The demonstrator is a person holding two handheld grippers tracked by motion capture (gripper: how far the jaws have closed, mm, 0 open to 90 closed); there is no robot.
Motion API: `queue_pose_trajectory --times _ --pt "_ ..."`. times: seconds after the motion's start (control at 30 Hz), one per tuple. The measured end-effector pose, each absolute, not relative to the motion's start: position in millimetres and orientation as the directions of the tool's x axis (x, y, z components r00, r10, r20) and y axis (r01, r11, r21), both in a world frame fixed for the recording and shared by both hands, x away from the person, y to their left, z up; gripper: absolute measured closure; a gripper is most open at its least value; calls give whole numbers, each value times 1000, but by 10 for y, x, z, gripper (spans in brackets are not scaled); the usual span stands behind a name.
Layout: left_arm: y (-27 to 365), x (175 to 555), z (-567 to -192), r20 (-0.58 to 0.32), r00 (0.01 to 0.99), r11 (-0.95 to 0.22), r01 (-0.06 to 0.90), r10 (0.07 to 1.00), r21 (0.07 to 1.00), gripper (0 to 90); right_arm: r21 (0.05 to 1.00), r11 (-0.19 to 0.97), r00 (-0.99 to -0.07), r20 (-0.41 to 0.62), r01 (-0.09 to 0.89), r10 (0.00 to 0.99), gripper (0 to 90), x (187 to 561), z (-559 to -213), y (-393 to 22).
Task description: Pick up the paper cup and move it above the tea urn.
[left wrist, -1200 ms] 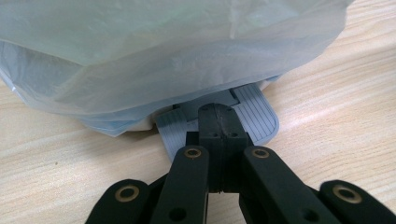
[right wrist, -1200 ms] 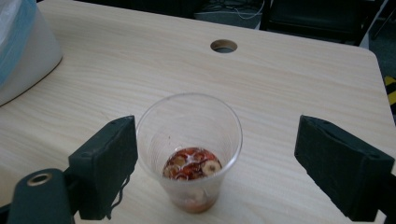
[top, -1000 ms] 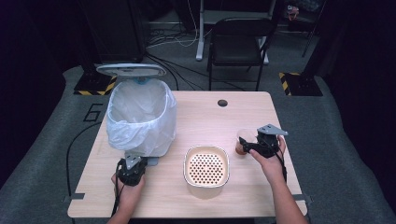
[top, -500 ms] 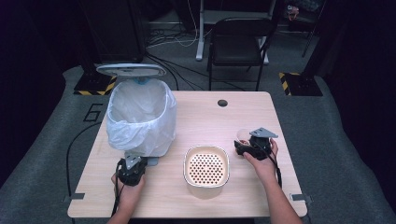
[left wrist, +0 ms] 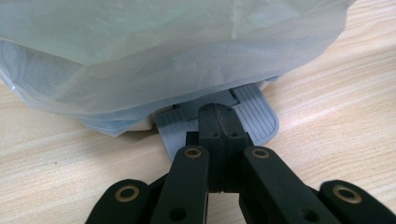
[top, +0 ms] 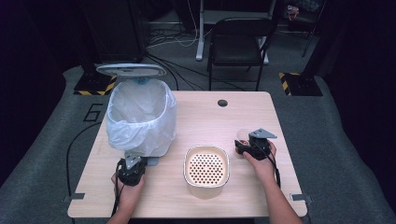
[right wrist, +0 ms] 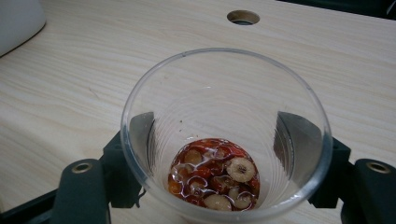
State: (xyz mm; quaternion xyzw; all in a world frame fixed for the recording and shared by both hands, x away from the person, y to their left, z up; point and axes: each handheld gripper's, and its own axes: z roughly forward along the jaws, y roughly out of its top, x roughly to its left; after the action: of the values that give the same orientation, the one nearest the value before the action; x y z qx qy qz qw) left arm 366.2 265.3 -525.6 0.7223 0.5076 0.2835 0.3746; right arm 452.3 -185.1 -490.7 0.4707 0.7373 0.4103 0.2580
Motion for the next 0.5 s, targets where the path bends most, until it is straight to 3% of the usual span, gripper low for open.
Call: queue_pose_trajectory --times 0.5 --pt "2655 3663 -5256 26 326 -203 522 945 829 900 861 216 -436 8 460 900 281 4540 -4909 -1861"
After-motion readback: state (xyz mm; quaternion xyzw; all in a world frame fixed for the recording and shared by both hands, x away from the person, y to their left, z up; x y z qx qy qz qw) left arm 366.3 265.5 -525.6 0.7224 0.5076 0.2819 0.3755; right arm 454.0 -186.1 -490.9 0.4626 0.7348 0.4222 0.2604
